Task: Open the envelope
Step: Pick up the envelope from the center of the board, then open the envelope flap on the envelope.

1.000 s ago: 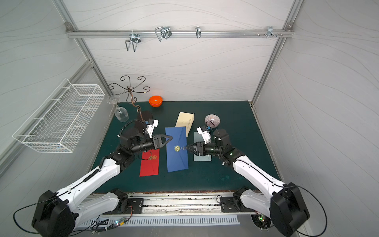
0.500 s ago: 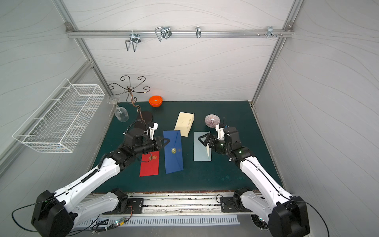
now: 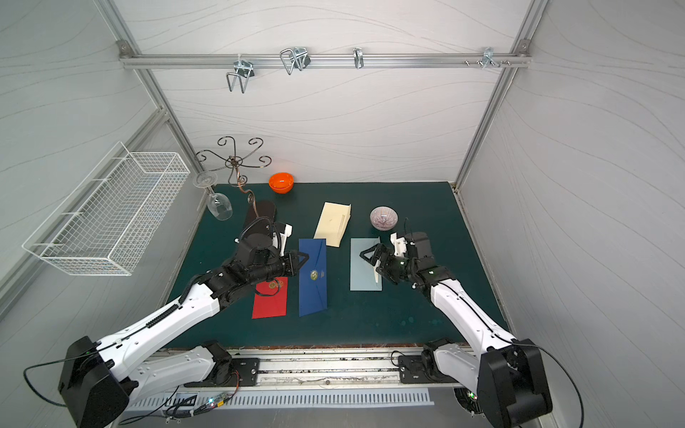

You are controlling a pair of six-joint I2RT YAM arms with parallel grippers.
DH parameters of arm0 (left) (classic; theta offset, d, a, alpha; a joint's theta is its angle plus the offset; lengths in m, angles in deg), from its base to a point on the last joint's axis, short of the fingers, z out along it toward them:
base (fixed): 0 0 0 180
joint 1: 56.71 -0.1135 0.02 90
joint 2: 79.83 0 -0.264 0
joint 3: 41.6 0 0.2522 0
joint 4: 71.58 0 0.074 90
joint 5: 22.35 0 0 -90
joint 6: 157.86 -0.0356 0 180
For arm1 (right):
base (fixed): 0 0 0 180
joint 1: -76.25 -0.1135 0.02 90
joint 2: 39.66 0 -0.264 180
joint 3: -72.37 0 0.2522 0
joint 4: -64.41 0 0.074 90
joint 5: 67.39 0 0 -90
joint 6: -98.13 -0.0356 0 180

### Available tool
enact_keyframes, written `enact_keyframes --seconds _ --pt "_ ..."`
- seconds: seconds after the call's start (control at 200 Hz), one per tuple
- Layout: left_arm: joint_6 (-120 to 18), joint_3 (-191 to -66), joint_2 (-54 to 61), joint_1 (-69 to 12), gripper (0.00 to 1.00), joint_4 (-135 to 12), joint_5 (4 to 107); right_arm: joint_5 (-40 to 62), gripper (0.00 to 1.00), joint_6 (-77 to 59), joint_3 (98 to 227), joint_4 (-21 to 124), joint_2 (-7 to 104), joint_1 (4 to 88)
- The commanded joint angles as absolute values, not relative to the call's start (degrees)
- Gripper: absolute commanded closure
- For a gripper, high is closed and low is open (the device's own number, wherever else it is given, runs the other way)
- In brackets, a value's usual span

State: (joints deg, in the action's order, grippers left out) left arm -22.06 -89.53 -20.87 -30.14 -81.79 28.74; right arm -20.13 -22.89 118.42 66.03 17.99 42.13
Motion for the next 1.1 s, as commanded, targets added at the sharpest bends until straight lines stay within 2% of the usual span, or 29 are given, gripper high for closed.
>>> enact_keyframes --seconds 0.0,0.615,0.835,1.096 --pt "-21.7 -93.4 -20.2 -30.4 0.39 -86.2 26.8 -20.8 0.99 -21.7 119.2 65.8 17.7 41.8" --pt "-18.7 -93.7 -17.6 -30.3 0.43 -90.3 23.0 -22.6 1.00 -24.4 118.6 69.8 18.3 41.6" --pt "-21.8 -94.3 -18.2 -30.3 0.38 -83.0 27.5 -19.2 1.00 -24.6 118.2 69.8 16.9 41.6" --pt "-22.0 -94.3 -17.9 -30.3 0.32 -80.2 29.6 -23.6 0.99 -26.2 118.5 73.3 17.7 41.2"
